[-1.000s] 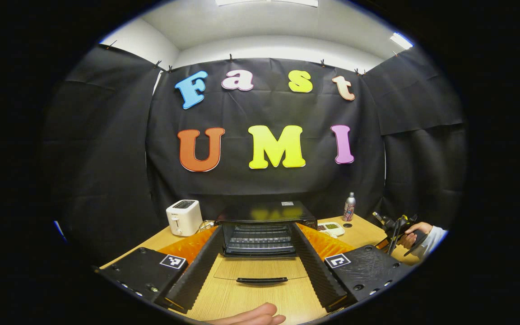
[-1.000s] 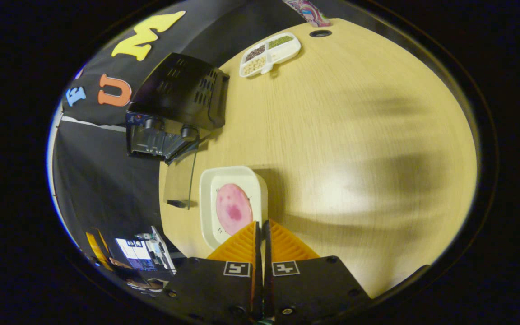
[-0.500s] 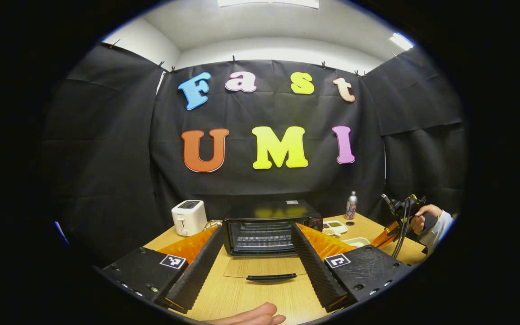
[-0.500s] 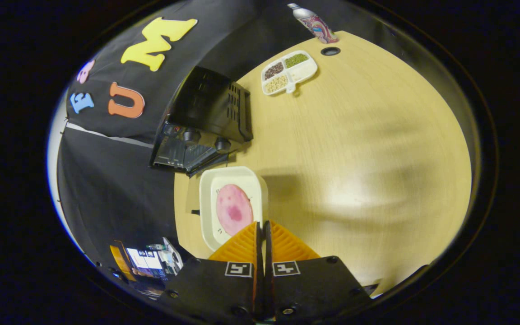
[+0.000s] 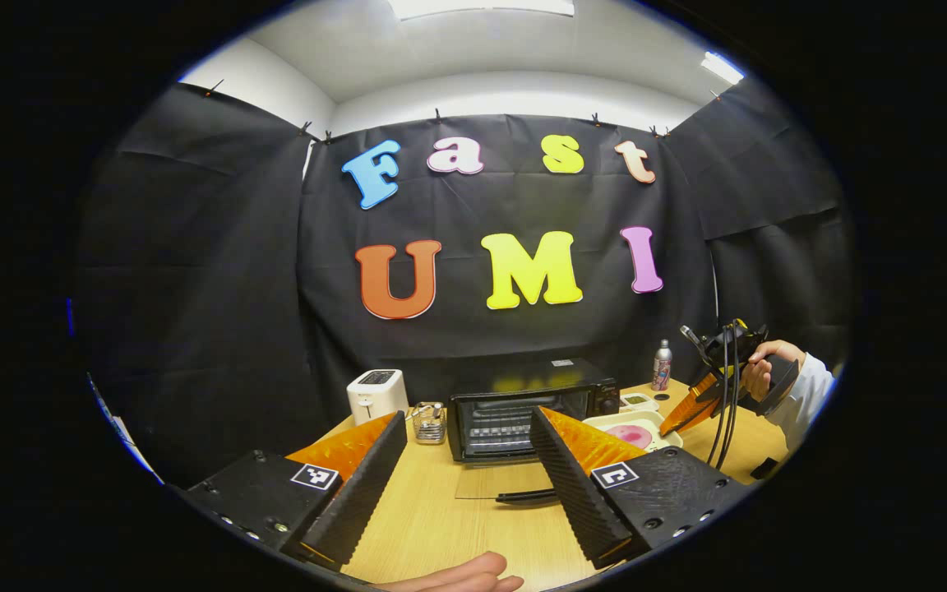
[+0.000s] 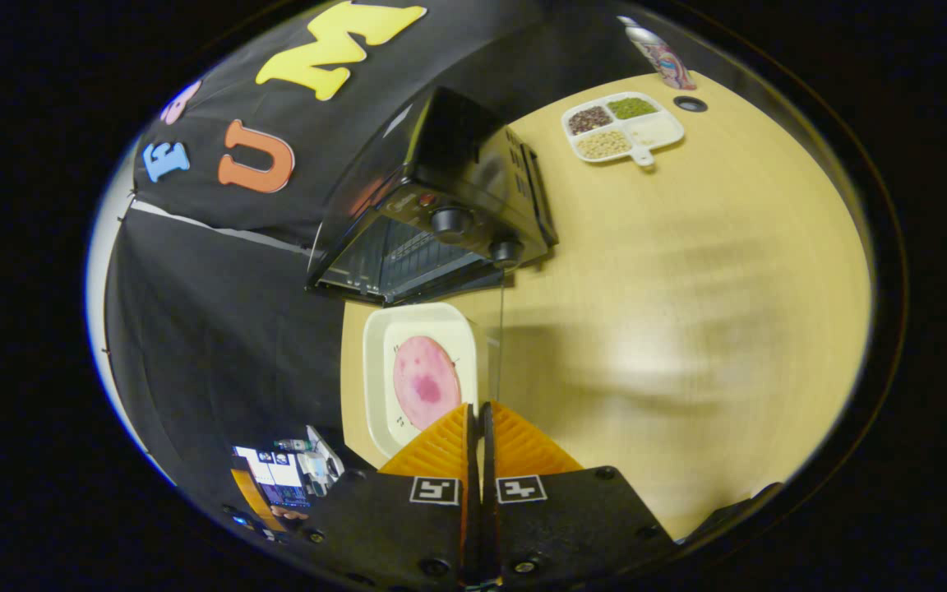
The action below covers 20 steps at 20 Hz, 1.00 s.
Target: Open the electric oven with the left hand, put the food in, and close the electric oven.
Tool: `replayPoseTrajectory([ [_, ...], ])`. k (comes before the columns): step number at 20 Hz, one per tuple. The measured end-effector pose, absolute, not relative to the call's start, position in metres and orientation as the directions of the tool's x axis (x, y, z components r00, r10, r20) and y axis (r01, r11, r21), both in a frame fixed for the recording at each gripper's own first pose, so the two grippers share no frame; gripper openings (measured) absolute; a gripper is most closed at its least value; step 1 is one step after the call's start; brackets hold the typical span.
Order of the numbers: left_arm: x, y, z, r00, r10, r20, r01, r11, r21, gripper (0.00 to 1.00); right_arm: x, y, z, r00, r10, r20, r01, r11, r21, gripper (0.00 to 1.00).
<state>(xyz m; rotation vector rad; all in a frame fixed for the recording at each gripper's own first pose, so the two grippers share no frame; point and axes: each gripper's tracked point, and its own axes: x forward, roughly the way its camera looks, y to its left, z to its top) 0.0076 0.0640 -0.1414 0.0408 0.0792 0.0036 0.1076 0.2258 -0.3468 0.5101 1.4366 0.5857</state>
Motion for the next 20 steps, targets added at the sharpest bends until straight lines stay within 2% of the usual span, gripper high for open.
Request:
replayPoseTrajectory([
  [3,0.004,0.076,-0.145,0.996,0.015,-0.083,-0.012,0.999,0.032,0.96,0.107,0.258,-0.353,0.036,0.644,-0.764,-0.069,0.764,0.641,0.01],
  [4,0.003,0.079,-0.147,0.996,0.017,-0.087,-0.015,0.999,0.031,0.96,0.109,0.269,-0.356,0.040,0.640,-0.767,-0.062,0.768,0.637,0.04],
  [5,0.002,0.081,-0.148,0.996,0.020,-0.089,-0.017,0.999,0.032,0.96,0.111,0.278,-0.358,0.058,0.640,-0.766,-0.035,0.768,0.639,0.01],
  [6,0.001,0.085,-0.150,0.995,0.025,-0.092,-0.022,0.999,0.037,0.96,0.114,0.290,-0.361,0.090,0.640,-0.763,0.008,0.766,0.643,0.04],
  [8,0.001,0.099,-0.151,0.994,0.055,-0.089,-0.052,0.998,0.044,0.96,0.122,0.310,-0.367,0.156,0.625,-0.765,0.071,0.765,0.640,0.01],
  [9,0.002,0.103,-0.152,0.994,0.064,-0.090,-0.060,0.997,0.044,0.97,0.125,0.318,-0.371,0.173,0.616,-0.768,0.108,0.764,0.637,0.04],
  [12,0.003,0.112,-0.155,0.992,0.086,-0.094,-0.083,0.996,0.035,0.97,0.132,0.344,-0.380,0.219,0.618,-0.755,0.219,0.723,0.655,0.01],
  [14,0.004,0.118,-0.154,0.991,0.101,-0.089,-0.098,0.995,0.036,1.00,0.142,0.352,-0.384,0.288,0.600,-0.747,0.305,0.681,0.665,0.04],
  [15,0.006,0.122,-0.153,0.990,0.111,-0.086,-0.109,0.994,0.032,0.96,0.148,0.354,-0.387,0.327,0.577,-0.749,0.344,0.665,0.663,0.04],
  [17,0.008,0.125,-0.155,0.989,0.118,-0.091,-0.116,0.993,0.023,0.97,0.162,0.359,-0.392,0.411,0.520,-0.749,0.409,0.629,0.661,0.00],
  [20,0.009,0.130,-0.159,0.986,0.127,-0.110,-0.125,0.992,0.022,0.97,0.188,0.375,-0.396,0.508,0.481,-0.714,0.418,0.588,0.693,0.01],
])
